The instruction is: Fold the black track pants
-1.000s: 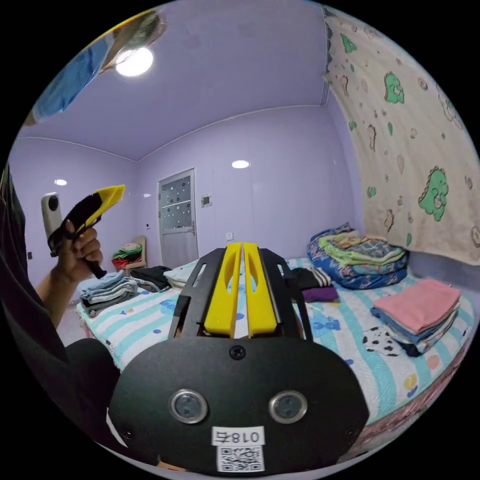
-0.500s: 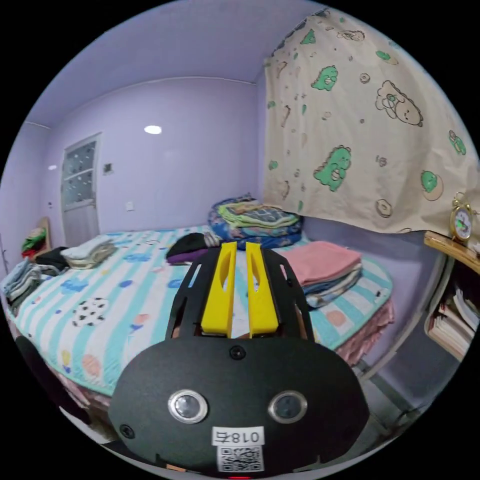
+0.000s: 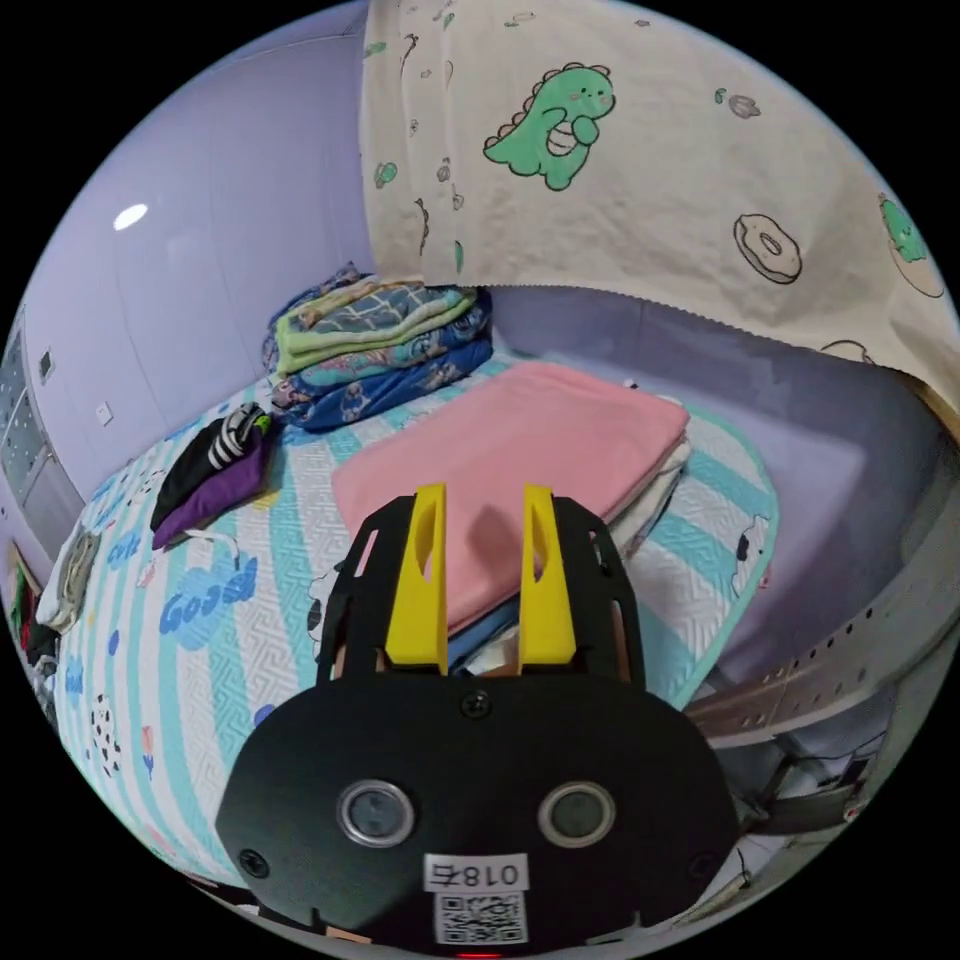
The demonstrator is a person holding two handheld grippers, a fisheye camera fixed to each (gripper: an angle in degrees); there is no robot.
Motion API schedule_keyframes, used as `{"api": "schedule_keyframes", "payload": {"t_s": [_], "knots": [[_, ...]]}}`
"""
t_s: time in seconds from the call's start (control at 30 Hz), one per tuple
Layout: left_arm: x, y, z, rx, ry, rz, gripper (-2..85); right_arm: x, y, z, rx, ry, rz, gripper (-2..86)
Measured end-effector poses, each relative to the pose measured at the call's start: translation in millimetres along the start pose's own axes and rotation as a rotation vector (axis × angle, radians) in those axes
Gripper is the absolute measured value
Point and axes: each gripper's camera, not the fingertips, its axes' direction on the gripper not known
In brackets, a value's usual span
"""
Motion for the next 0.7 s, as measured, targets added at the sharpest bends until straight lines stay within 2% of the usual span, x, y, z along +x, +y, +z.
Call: {"api": "schedule_keyframes", "payload": {"t_s": [0.13, 0.4, 0.53, 0.7], "knots": [[-32.4, 12.0, -7.0, 0.012, -0.071, -0.080, -0.9, -47.6, -3.6, -2.6, 0.131, -0.038, -0.168, 9.0], [-101.2, 47.5, -18.2, 0.024, -0.130, -0.181, -1.0, -164.2, -31.3, 52.2, 0.137, -0.188, -0.348, 9.2], [-125.0, 53.6, -27.0, 0.042, -0.204, -0.241, -1.0, -219.1, -39.6, 102.6, 0.078, -0.263, -0.301, 9.4], [-156.9, 61.0, -15.8, -0.084, -0.245, -0.314, -1.0, -277.7, -63.1, 151.6, 0.068, -0.332, -0.321, 10.1]]}}
